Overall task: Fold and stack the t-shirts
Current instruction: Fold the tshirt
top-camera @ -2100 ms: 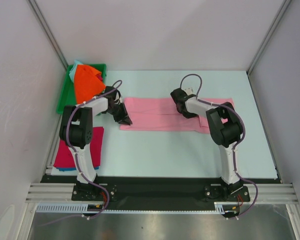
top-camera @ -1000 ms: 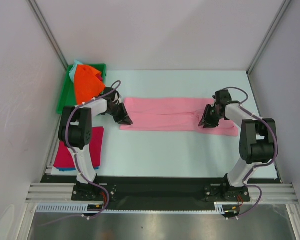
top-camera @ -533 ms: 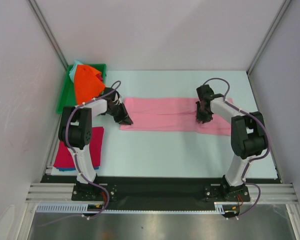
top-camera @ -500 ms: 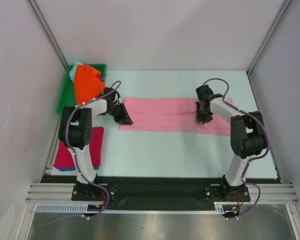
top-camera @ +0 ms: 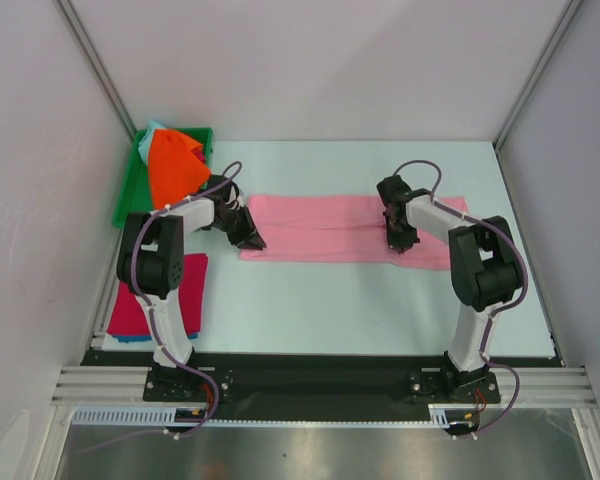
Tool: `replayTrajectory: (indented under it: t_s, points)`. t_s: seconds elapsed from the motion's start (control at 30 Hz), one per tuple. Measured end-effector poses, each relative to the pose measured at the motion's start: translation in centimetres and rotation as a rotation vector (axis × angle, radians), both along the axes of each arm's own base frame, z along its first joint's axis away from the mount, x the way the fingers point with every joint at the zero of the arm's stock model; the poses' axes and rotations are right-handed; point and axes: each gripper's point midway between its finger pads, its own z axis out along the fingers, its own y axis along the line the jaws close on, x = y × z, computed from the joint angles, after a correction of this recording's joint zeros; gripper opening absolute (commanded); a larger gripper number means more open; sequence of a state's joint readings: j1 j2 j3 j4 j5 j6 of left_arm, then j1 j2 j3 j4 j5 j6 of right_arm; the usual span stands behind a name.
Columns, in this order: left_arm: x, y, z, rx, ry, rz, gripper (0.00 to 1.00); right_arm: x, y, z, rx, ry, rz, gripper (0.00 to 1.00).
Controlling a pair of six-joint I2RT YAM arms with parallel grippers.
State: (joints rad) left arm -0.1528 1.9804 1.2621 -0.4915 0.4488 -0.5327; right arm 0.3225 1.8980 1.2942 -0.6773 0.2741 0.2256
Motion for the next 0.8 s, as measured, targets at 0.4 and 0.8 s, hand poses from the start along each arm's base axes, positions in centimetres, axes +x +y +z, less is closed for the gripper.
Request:
replayTrajectory:
  t_s: [0.4, 0.8]
  points:
    - [0.0, 0.0, 0.0, 0.000, 0.000, 0.000, 0.22, -0.7, 1.1, 1.1, 0.061, 0.025, 0.011, 0.00]
    - [0.0, 0.0, 0.0, -0.001, 0.000, -0.001, 0.22, -0.3, -0.3, 2.2, 0.241, 0.034, -0.103, 0.33]
